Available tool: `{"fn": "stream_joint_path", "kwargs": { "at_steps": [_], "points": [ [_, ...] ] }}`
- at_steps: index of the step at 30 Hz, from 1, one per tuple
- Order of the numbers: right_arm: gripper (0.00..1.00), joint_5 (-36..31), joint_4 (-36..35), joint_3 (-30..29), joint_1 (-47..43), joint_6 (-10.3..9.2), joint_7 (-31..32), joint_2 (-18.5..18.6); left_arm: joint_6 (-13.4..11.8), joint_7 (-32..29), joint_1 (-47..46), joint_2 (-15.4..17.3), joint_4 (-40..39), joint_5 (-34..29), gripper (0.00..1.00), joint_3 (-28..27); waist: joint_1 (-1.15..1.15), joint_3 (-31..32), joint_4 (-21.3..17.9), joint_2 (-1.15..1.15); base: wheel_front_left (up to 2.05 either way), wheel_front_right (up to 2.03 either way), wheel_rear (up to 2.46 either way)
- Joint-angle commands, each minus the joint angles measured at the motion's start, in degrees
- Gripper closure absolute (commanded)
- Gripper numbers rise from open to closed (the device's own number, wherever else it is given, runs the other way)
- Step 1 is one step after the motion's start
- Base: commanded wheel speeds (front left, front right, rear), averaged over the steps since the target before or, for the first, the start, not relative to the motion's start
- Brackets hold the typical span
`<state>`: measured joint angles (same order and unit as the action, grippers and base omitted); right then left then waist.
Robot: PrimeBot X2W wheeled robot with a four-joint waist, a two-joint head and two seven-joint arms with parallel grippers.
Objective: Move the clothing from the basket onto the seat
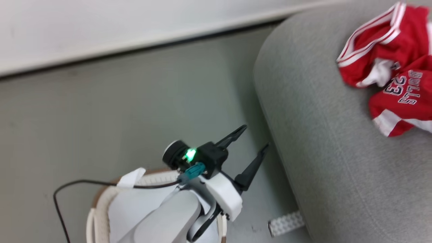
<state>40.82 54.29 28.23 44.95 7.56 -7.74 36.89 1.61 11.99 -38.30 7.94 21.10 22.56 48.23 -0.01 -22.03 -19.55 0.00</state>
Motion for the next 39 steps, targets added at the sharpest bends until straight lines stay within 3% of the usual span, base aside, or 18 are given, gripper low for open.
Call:
{"fn": "stream_joint_path", "kwargs": {
  "at_steps": [1, 10, 16, 22, 31, 33, 39],
  "points": [
    [0.00, 1.94, -2.31, 2.51, -1.80, -0.14, 1.38, 2.37, -0.56, 1.04, 2.36, 0.33, 0.32, 1.32, 0.00, -0.86, 0.01, 8.49, -0.21, 0.00, 0.00, 0.00, 0.00],
    [0.00, 6.16, -17.37, 9.62, -3.65, -0.14, 4.27, 11.00, -3.23, 2.74, 9.36, 2.21, -0.81, 4.67, 0.00, -4.97, 0.01, 19.64, 1.70, 0.00, 0.00, 0.00, 0.00],
    [0.00, 6.38, -24.20, 8.23, -4.59, -0.14, 1.67, 11.49, -5.25, 3.10, 12.21, 4.55, -2.91, 5.62, 0.00, -8.34, 0.01, 22.53, 4.27, 0.00, 0.00, 0.00, 0.00],
    [0.00, 6.47, -30.49, 2.32, -8.52, -0.15, -4.73, 7.43, -8.04, 3.11, 14.97, 8.03, -6.29, 7.07, 0.00, -14.04, 0.01, 24.02, 7.75, 0.00, 0.00, 0.00, 0.00],
    [0.00, -0.76, -36.16, -9.68, -22.35, -0.14, -7.39, -7.52, -11.98, 3.14, 22.05, 12.07, -10.33, 7.63, 0.00, -22.25, 0.01, 24.54, 10.86, 0.00, 0.00, 0.00, 0.00],
    [0.00, -3.38, -37.46, -10.74, -25.51, -0.14, -7.45, -10.61, -12.75, 3.14, 24.15, 11.76, -11.37, 7.22, 0.00, -24.04, 0.01, 24.52, 11.06, 0.00, 0.00, 0.00, 0.00],
    [0.00, -11.02, -41.31, -14.55, -34.40, -0.14, -7.45, -19.15, -12.02, 3.15, 31.51, 8.67, -13.79, 6.22, 0.00, -31.12, 0.01, 24.75, 11.43, 0.00, 0.00, 0.00, 0.00]
  ]
}}
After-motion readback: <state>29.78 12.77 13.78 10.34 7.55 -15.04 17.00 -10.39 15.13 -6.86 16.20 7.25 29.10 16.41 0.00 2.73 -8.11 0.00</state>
